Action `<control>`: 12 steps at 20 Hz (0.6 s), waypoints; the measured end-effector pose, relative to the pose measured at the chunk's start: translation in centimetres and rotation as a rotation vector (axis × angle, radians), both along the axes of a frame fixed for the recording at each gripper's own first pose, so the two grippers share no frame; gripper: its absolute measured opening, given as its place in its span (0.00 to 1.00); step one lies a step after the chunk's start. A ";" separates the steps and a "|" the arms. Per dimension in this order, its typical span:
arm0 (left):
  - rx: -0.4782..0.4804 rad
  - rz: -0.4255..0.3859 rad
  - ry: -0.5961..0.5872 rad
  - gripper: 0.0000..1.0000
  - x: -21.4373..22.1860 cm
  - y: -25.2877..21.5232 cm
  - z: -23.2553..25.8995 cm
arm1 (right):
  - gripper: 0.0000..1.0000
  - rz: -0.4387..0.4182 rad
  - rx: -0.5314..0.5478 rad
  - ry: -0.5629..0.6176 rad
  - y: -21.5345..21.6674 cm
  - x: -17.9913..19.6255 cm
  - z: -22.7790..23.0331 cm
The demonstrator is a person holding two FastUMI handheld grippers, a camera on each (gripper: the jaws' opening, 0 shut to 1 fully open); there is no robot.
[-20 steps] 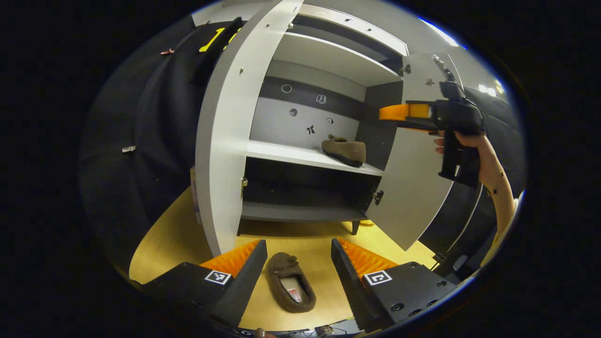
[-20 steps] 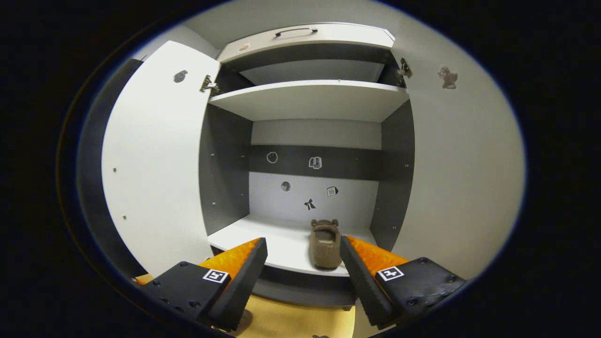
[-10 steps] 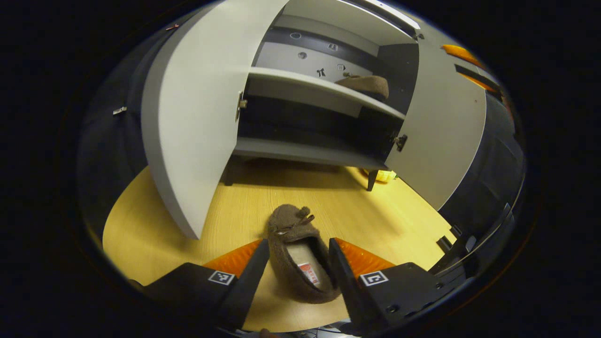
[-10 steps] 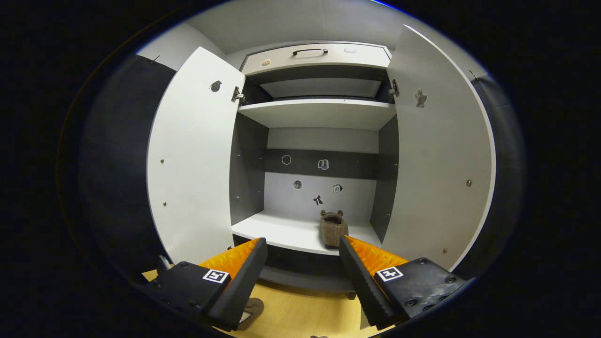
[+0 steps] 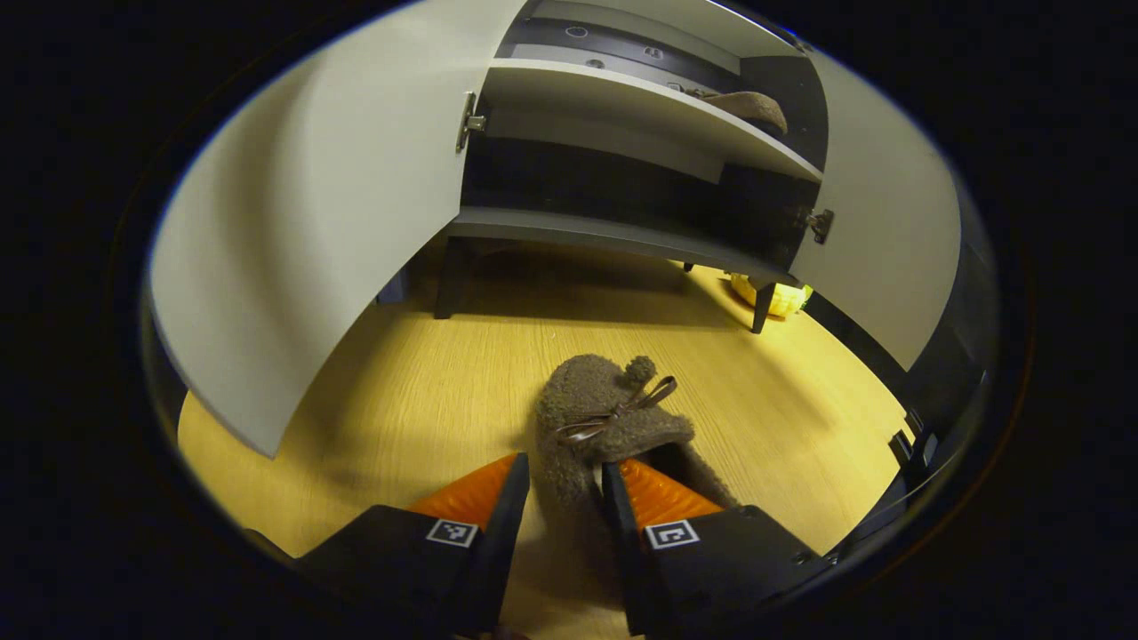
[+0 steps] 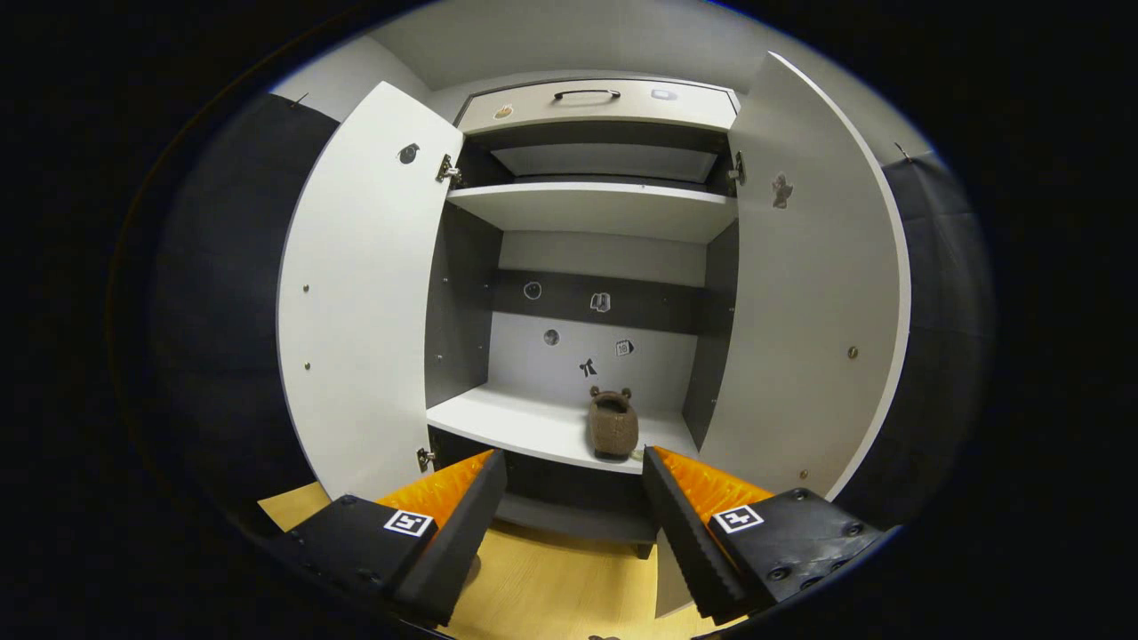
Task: Grab one shoe with the right hand and put it into the shoe cabinet, grab the other shoe with the left hand and put it into the shoe cabinet; then close the right door with the right hand and the left door with the left hand.
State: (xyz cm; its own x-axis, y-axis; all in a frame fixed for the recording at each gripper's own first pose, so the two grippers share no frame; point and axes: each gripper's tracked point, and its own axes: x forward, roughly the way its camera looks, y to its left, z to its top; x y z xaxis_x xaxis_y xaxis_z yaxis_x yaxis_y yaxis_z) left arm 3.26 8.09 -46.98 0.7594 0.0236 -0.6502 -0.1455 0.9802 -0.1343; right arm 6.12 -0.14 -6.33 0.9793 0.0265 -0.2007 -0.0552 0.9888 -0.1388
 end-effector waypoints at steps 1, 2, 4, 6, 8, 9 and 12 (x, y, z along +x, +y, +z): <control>0.003 0.002 -0.001 0.53 0.5 0.1 -0.2 | 0.98 0.001 -0.005 0.014 -0.1 0.0 -0.5; 0.010 0.002 0.003 0.52 0.7 0.2 -0.5 | 0.99 0.001 -0.009 0.029 -0.3 0.1 -0.9; 0.024 -0.008 -0.002 0.49 1.3 -0.1 -0.9 | 0.98 0.001 -0.010 0.054 -0.6 0.2 -1.7; 0.065 -0.011 -0.007 0.37 1.6 0.5 -0.9 | 0.98 0.006 -0.010 0.073 -0.6 0.4 -2.4; 0.105 -0.014 -0.010 0.29 1.7 0.8 -0.9 | 0.98 0.014 -0.017 0.087 -0.7 0.6 -2.9; 0.127 -0.007 -0.010 0.18 1.7 1.1 -0.9 | 0.98 0.019 -0.017 0.090 -0.6 0.7 -3.0; 0.130 -0.020 -0.009 0.06 1.6 1.0 -0.8 | 0.98 0.031 -0.014 0.100 -0.4 0.9 -3.4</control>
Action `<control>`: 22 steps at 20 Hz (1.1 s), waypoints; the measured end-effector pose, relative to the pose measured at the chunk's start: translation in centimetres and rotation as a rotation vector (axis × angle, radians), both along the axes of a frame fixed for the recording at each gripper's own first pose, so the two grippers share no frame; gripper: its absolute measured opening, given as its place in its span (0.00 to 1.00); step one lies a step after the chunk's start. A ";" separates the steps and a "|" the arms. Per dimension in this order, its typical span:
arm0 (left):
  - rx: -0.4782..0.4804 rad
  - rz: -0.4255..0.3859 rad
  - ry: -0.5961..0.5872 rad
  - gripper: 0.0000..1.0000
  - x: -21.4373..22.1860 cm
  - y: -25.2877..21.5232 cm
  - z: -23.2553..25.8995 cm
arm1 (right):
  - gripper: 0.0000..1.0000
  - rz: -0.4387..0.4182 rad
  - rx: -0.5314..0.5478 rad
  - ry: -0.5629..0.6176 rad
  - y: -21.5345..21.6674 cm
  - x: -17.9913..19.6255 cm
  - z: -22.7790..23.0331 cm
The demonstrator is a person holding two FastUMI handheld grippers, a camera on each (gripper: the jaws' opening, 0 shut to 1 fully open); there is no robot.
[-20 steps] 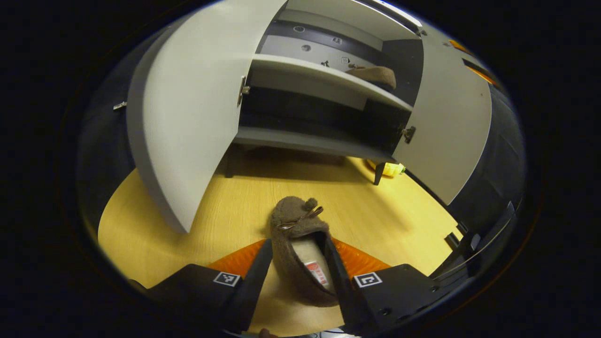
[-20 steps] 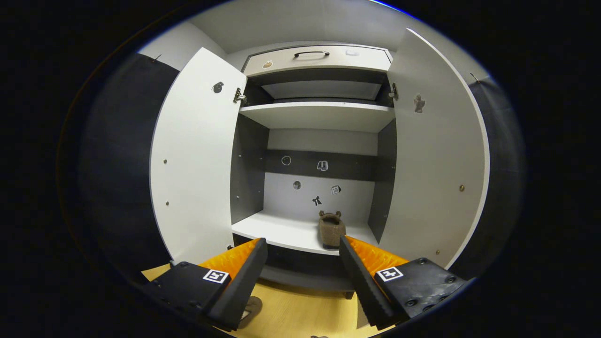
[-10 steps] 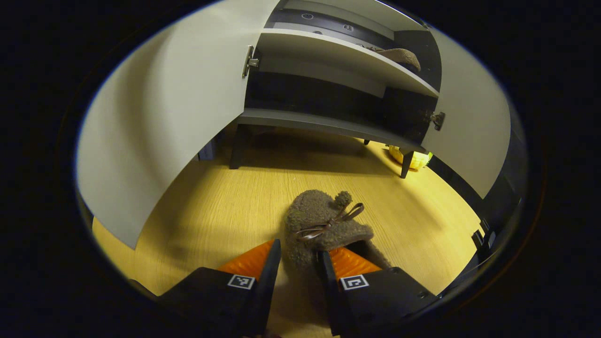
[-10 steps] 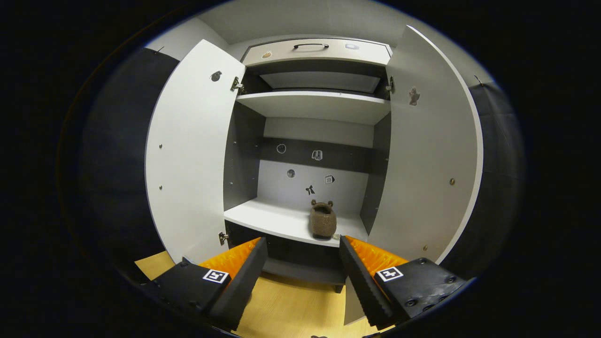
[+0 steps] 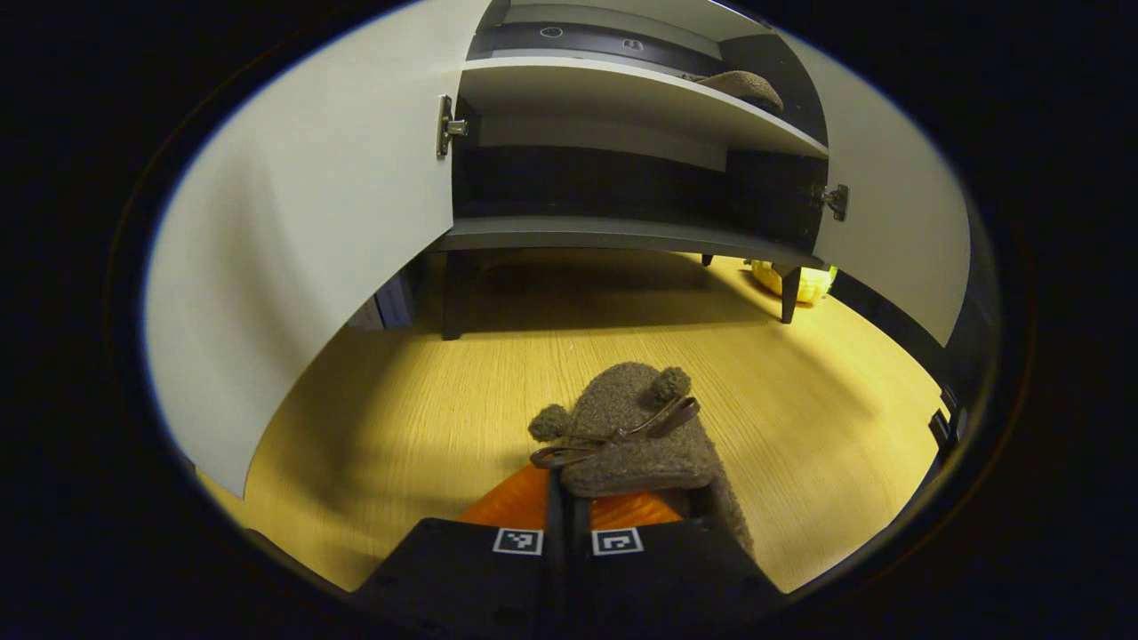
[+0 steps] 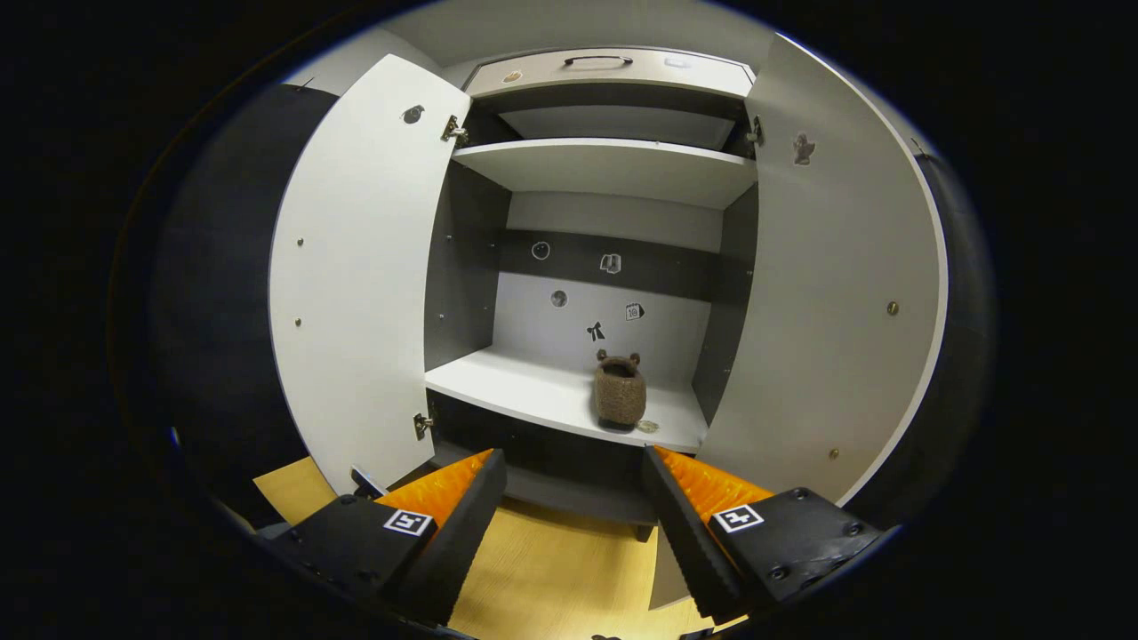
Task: Grab one shoe with the right hand and put it into the shoe cabinet, grab the other shoe with the left hand and put it into the shoe cabinet; then close the right door with the right hand and the left door with the left hand.
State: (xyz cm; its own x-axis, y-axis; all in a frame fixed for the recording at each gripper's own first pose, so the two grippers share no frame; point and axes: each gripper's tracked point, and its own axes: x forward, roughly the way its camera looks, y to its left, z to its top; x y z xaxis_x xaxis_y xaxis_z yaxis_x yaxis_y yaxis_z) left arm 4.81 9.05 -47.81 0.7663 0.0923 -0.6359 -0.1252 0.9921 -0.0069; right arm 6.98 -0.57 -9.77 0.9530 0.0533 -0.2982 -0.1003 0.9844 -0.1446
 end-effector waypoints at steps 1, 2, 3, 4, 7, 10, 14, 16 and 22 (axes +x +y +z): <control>-0.008 -0.005 0.006 0.05 0.0 -0.1 0.1 | 0.98 0.002 0.001 0.003 0.0 0.0 -0.1; -0.020 -0.008 0.010 0.05 -0.2 -0.4 0.2 | 0.98 0.005 0.002 0.005 0.0 0.1 -0.2; -0.028 -0.010 0.011 0.05 -0.5 -0.5 0.7 | 0.98 0.008 0.005 0.004 0.0 0.0 -0.1; -0.032 -0.011 0.006 0.05 -0.7 -0.6 1.3 | 0.98 0.011 0.010 0.001 0.0 0.0 -0.1; -0.042 0.004 -0.015 0.05 -2.1 -0.9 4.9 | 0.98 0.021 0.026 -0.002 0.0 -0.1 -0.1; -0.031 0.006 -0.046 0.05 -4.5 -1.7 10.4 | 0.99 0.037 0.054 -0.010 0.2 -0.2 0.1; -0.011 0.010 -0.059 0.05 -7.2 -3.6 18.3 | 0.99 0.054 0.107 -0.030 0.3 0.1 0.6; 0.018 0.034 -0.097 0.05 -6.8 -3.9 22.7 | 0.99 0.058 0.132 -0.041 0.1 0.3 1.0; 0.023 0.102 -0.237 0.05 -0.8 -4.5 34.8 | 0.98 0.055 0.161 -0.091 -1.5 0.2 2.1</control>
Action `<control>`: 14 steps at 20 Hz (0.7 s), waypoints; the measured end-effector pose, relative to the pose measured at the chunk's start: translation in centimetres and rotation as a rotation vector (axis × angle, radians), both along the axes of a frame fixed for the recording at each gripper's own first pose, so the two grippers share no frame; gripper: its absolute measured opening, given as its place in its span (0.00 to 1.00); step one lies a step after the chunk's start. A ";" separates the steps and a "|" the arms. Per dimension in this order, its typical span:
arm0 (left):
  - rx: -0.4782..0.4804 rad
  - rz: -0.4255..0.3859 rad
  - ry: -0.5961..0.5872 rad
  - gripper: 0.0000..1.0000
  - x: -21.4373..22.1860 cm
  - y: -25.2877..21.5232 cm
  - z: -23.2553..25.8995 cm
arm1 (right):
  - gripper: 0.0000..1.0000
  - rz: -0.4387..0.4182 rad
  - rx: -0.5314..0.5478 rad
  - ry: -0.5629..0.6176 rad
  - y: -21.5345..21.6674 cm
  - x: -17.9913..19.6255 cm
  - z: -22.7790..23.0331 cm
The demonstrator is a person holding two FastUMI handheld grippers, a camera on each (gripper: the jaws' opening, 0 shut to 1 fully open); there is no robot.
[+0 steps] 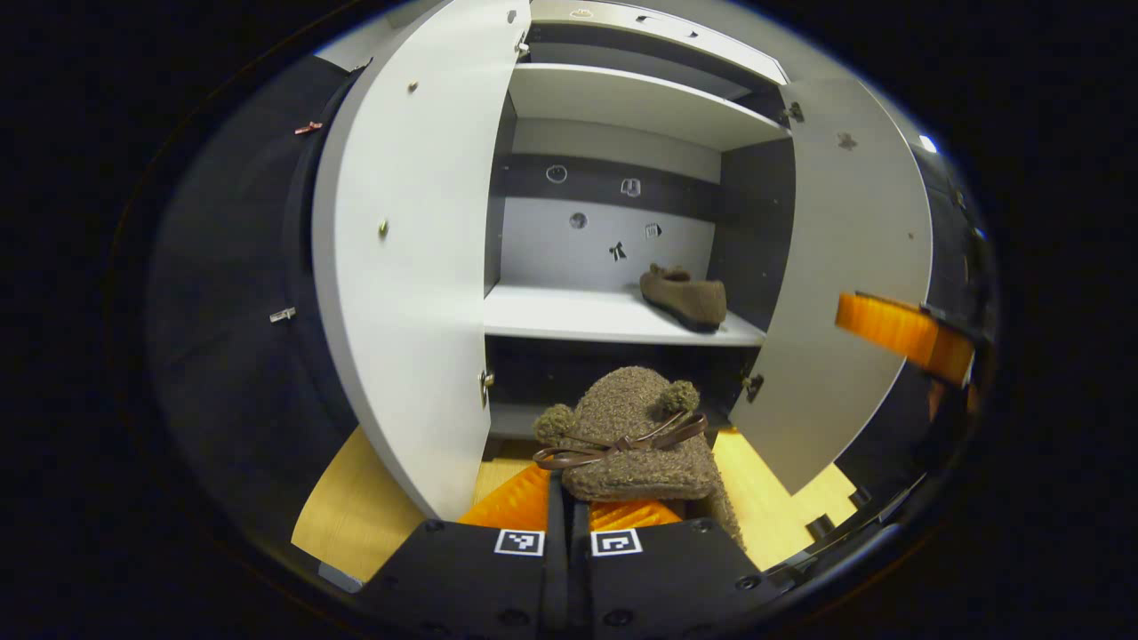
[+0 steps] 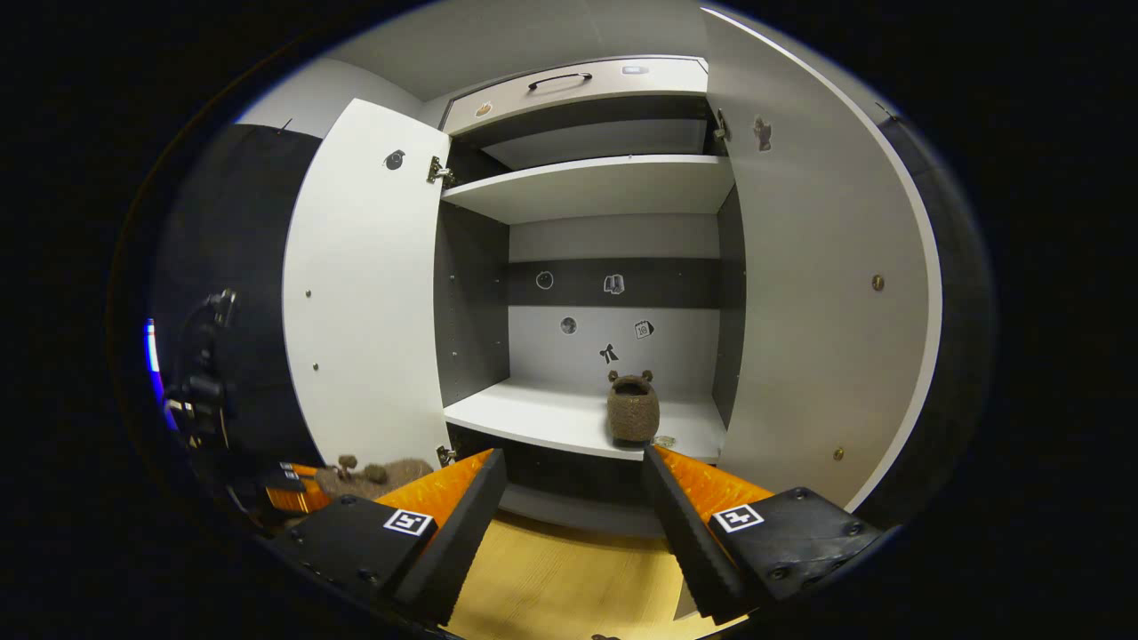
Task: Grab one shoe with the right hand and put it into the shoe cabinet, grab the other shoe with the left hand and put it into the shoe cabinet; then close the right door with the right hand and the left door with the left hand.
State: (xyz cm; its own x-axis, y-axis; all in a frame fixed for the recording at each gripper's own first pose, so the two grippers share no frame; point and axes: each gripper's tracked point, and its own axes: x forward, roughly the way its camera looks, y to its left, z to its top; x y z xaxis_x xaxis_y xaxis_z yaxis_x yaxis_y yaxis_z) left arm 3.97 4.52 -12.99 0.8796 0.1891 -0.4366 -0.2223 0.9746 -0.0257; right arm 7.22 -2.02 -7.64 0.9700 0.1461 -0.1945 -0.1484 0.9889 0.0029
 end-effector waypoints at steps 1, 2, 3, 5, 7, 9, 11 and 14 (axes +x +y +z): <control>0.013 -0.006 -0.013 0.05 1.5 0.0 1.5 | 0.98 0.002 0.005 -0.004 -0.2 -0.1 0.1; 0.041 -0.021 -0.035 0.07 3.2 0.0 2.9 | 0.98 0.001 0.007 -0.009 -0.5 -0.3 0.3; 0.080 -0.031 -0.053 0.06 5.0 0.3 4.2 | 0.98 -0.004 0.003 -0.015 -0.9 -0.4 0.5; 0.149 -0.037 -0.073 0.05 8.8 0.8 5.7 | 0.98 -0.015 -0.001 -0.017 -1.7 -0.6 0.6; 0.185 -0.050 -0.093 0.05 13.0 0.9 6.4 | 0.98 -0.017 0.010 -0.015 -2.1 -0.8 1.0; 0.212 -0.061 -0.082 0.05 16.9 1.2 5.7 | 1.00 -0.028 0.007 -0.019 -2.9 -1.1 1.3; 0.156 -0.068 -0.079 0.05 20.7 1.3 4.8 | 0.98 -0.035 0.001 -0.017 -3.6 -1.4 1.5; 0.054 -0.048 -0.100 0.05 25.9 2.4 4.2 | 0.98 -0.035 -0.010 0.004 -4.4 -1.5 1.2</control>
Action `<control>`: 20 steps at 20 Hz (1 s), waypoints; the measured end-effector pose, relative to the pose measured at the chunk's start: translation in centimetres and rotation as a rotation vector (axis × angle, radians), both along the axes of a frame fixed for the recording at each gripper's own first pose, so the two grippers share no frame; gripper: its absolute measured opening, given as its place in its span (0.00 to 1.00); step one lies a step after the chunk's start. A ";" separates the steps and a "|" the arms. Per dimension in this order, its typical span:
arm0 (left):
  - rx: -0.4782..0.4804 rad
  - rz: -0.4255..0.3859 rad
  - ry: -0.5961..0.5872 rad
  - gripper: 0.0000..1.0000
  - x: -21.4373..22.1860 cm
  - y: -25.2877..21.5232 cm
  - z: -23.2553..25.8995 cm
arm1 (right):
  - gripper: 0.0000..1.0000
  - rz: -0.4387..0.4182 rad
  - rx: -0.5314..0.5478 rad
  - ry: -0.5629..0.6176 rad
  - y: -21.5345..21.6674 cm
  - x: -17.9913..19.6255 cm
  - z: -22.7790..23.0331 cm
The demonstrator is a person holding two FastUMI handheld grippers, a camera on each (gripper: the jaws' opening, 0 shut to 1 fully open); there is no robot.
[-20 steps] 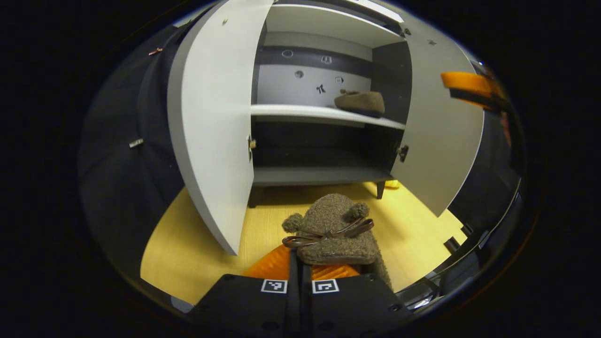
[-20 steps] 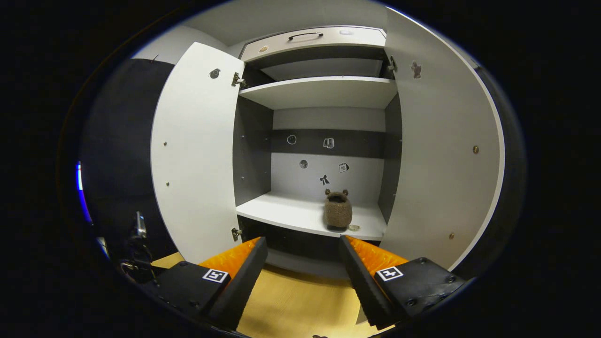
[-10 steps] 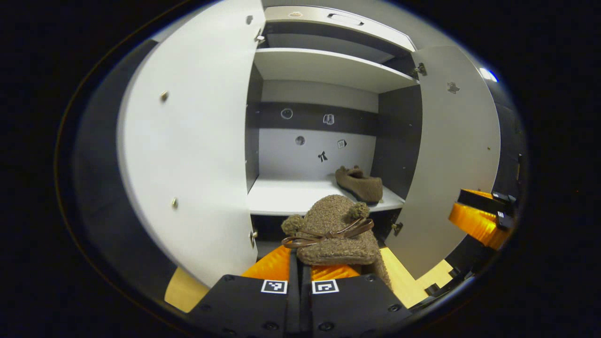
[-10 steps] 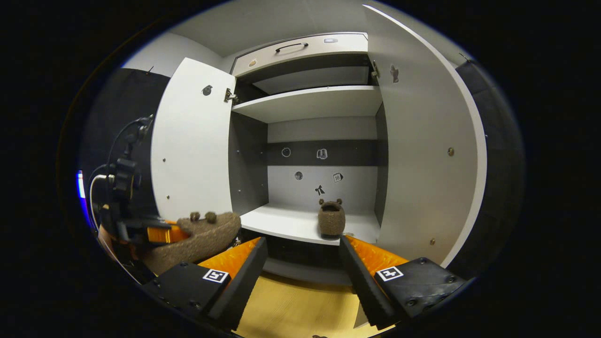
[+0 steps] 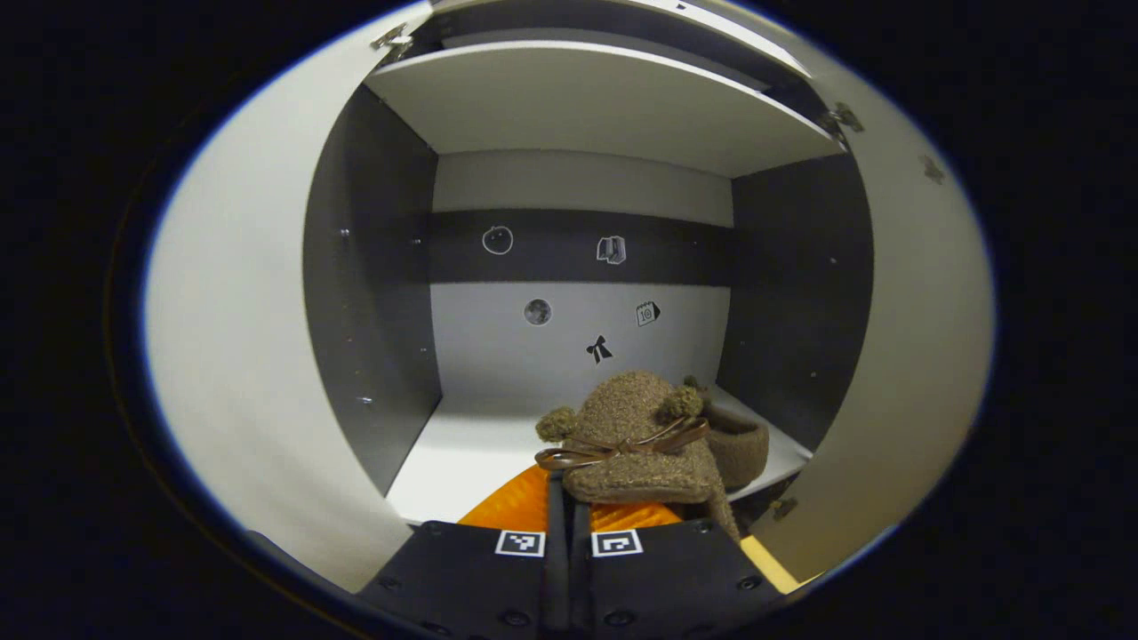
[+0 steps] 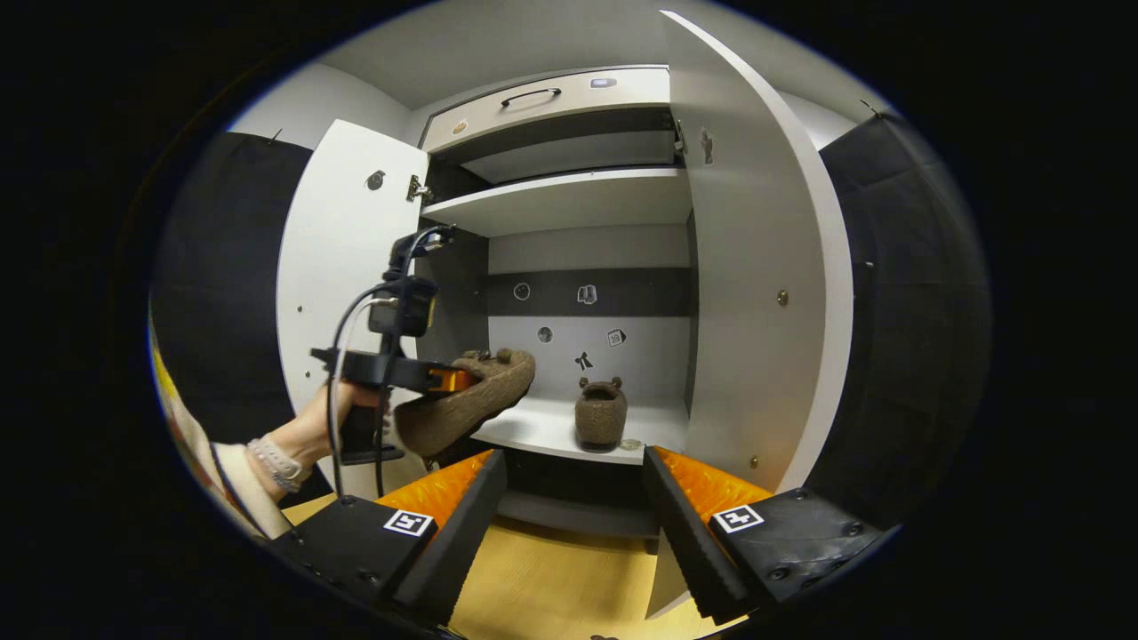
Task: Grab one shoe with the right hand and put it into the shoe cabinet, grab the other shoe with the left hand and put it into the shoe cabinet; then close the right door with the right hand and the left door with the left hand.
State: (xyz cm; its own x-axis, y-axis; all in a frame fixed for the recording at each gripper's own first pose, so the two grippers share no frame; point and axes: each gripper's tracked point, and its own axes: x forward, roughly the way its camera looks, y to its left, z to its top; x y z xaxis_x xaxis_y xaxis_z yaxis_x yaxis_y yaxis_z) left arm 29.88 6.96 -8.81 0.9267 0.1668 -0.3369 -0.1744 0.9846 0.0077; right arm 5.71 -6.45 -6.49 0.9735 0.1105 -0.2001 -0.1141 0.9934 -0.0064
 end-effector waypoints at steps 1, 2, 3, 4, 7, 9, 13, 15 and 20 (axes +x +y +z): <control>0.018 0.019 0.011 0.05 1.5 1.1 -0.4 | 0.98 0.006 -0.007 0.004 -0.2 0.1 0.0; 0.039 0.035 0.035 0.05 2.9 2.0 -1.1 | 0.98 0.015 -0.013 0.005 -0.4 0.2 0.0; 0.056 0.049 0.057 0.05 4.3 2.8 -1.8 | 0.98 0.029 -0.014 0.004 -0.3 0.4 0.0; 0.065 0.064 0.077 0.05 5.2 3.2 -2.5 | 0.98 0.042 -0.009 0.006 -0.2 0.6 0.0; 0.076 0.087 0.144 0.05 8.4 5.0 -5.0 | 0.98 0.082 0.012 0.009 0.3 0.8 0.1; 0.084 0.103 0.184 0.05 10.0 6.1 -6.2 | 0.98 0.098 0.008 0.008 0.4 0.8 0.1; 0.097 0.133 0.237 0.05 11.3 7.5 -7.8 | 0.98 0.106 0.002 0.021 0.1 0.3 -0.2; 0.135 0.097 0.269 0.17 11.6 7.4 -8.3 | 0.98 0.104 0.005 0.027 -0.1 -0.1 -0.3; 0.241 0.055 0.201 0.84 10.7 7.3 -5.2 | 0.98 0.114 0.041 0.019 0.4 -0.6 0.2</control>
